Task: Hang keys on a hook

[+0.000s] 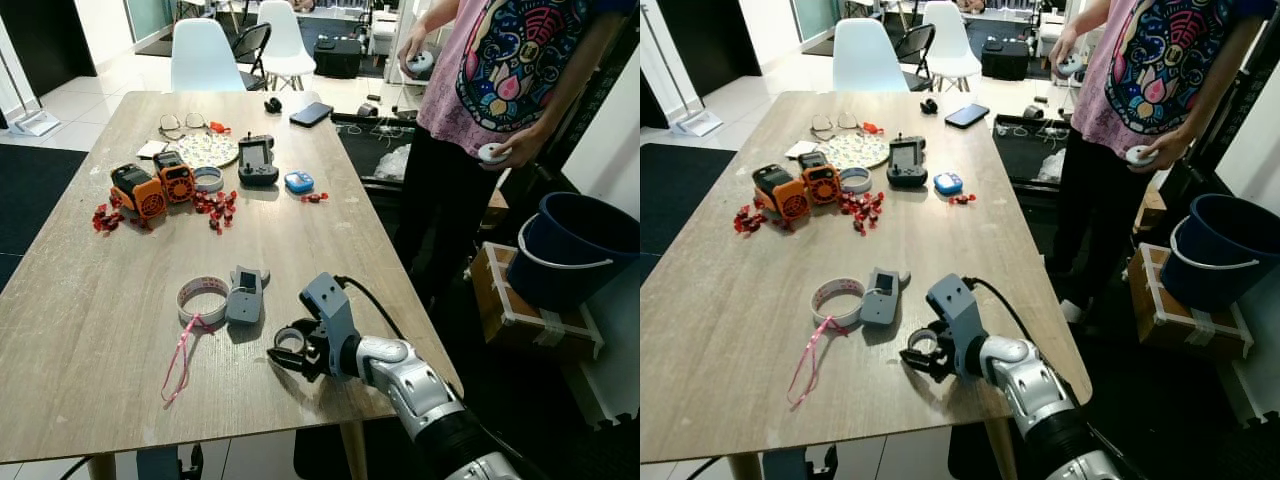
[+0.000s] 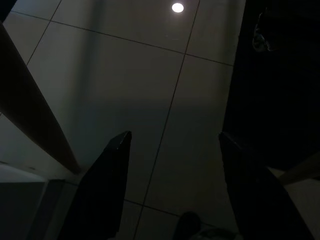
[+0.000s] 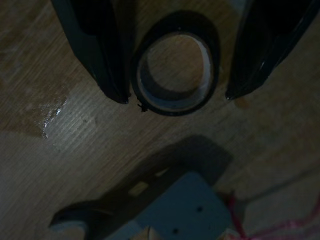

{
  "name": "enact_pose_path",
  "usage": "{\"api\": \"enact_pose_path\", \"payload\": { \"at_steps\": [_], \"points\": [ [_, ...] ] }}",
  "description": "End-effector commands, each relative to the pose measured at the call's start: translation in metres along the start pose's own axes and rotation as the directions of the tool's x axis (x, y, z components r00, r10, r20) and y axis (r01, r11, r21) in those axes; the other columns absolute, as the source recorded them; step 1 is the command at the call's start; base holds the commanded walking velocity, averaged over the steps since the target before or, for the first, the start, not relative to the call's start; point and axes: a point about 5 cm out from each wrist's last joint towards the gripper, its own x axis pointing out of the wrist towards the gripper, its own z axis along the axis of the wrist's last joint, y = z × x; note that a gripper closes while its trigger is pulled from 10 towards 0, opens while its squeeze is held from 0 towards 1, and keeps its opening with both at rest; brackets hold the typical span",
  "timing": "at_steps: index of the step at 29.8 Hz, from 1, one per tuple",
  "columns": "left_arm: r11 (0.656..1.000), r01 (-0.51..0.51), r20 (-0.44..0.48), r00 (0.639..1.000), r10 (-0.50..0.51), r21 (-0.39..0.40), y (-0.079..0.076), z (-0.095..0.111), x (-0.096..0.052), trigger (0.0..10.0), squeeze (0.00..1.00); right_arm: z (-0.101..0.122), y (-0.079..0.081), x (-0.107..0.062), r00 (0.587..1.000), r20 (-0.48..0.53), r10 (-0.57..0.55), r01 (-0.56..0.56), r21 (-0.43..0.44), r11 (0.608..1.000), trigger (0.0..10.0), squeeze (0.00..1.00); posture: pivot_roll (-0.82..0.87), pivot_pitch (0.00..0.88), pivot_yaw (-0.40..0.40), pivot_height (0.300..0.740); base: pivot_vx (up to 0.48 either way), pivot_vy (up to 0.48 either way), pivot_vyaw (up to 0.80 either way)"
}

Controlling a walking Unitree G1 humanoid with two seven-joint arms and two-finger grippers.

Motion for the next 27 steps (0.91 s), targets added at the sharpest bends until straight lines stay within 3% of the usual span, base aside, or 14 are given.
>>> {"api": "enact_pose_path", "payload": {
  "at_steps": [1,6,19,24,27],
  "points": [
    [1.0,0.005,0.012,1.0,-0.005,-0.007,-0.003,0.0015,0.0005,10.0,0.0,-0.0406,0.0013,-0.0029,0.982,-0.189,-0.02,0.009,-0.059,0.998,10.0,0.0,0.08,0.071,-0.059,0.74,0.0,0.0,0.0],
    [1.0,0.006,0.012,1.0,-0.006,-0.007,-0.0034,0.0016,0.0006,10.0,0.0,-0.0418,0.0008,-0.0041,0.977,-0.213,-0.029,-0.004,-0.152,0.988,10.0,0.0,0.08,0.071,-0.059,0.74,0.0,0.0,0.0],
    [1.0,0.008,0.012,1.0,-0.008,-0.006,-0.004,0.0015,0.0007,10.0,0.0,-0.0418,-0.001,-0.0047,0.977,-0.208,-0.042,0.007,-0.166,0.986,10.0,0.0,0.08,0.071,-0.061,0.74,0.0,0.0,0.0],
    [1.0,0.008,0.012,1.0,-0.008,-0.003,-0.0039,0.0015,0.0006,10.0,0.0,-0.0446,0.0003,-0.0038,0.979,-0.203,-0.031,0.014,-0.086,0.996,10.0,0.0,0.08,0.069,-0.062,0.74,0.0,0.0,0.0],
    [1.0,0.01,0.012,1.0,-0.01,0.0,-0.0037,0.0015,0.0005,10.0,0.0,-0.049,0.0028,-0.0033,0.975,-0.221,-0.008,0.013,0.021,1.0,10.0,0.0,0.08,0.068,-0.061,0.74,0.0,0.0,0.0]
  ]
}}
